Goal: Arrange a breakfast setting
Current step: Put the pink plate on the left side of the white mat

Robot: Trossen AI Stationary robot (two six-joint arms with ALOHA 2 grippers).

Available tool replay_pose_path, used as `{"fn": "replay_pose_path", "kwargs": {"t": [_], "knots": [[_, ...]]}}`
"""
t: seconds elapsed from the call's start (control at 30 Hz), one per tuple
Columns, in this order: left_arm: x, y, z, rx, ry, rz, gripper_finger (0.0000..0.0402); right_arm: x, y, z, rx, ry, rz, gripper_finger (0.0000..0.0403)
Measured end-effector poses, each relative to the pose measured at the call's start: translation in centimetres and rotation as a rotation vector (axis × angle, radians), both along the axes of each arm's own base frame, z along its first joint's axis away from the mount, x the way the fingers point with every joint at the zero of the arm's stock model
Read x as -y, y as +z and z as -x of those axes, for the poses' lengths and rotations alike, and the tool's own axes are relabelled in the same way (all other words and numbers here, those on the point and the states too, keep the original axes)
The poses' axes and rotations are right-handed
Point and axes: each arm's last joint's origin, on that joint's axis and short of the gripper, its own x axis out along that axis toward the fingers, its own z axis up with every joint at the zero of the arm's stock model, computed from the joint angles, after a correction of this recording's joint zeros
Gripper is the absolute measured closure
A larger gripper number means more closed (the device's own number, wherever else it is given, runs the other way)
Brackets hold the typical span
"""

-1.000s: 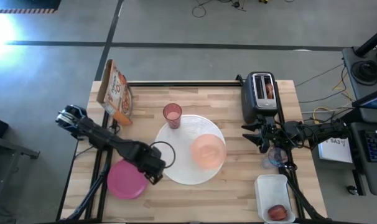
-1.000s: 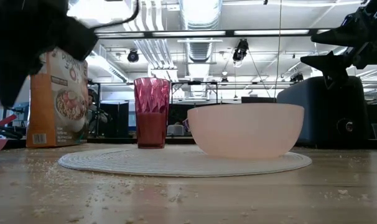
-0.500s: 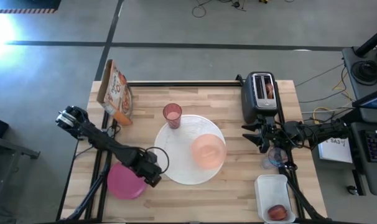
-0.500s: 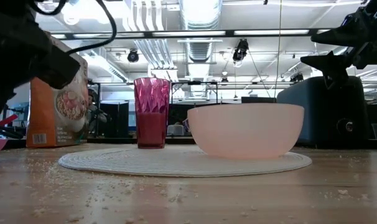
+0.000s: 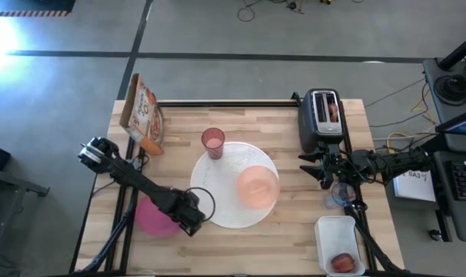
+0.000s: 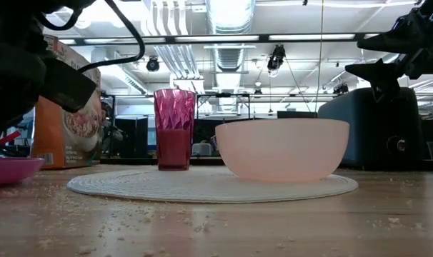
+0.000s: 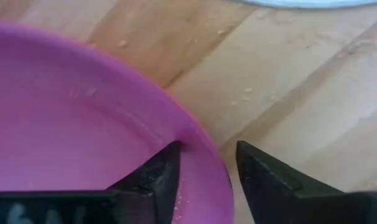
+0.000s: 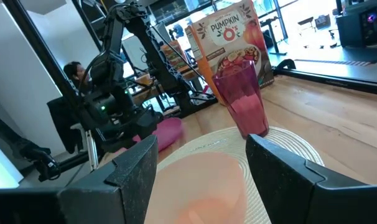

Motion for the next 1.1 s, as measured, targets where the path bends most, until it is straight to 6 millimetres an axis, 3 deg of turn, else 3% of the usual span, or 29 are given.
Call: {"fn": "replay_pose_path", "kwargs": {"t": [0.4, 0.73, 1.1], "knots": [[0.8, 0.4, 0.8, -0.041, -0.03, -0.023, 0.0381, 0.0, 0.0, 0.0, 0.0, 0.0, 0.0, 0.017], [1.4, 2.8, -0.1, -0.018, -0.173, -0.043, 0.0392, 0.0, 0.0, 0.0, 0.0, 0.0, 0.0, 0.017], [1.0, 3.6, -1.2, 0.089, -0.635, -0.215, 0.0394, 0.0, 0.0, 0.0, 0.0, 0.0, 0.0, 0.017]]}}
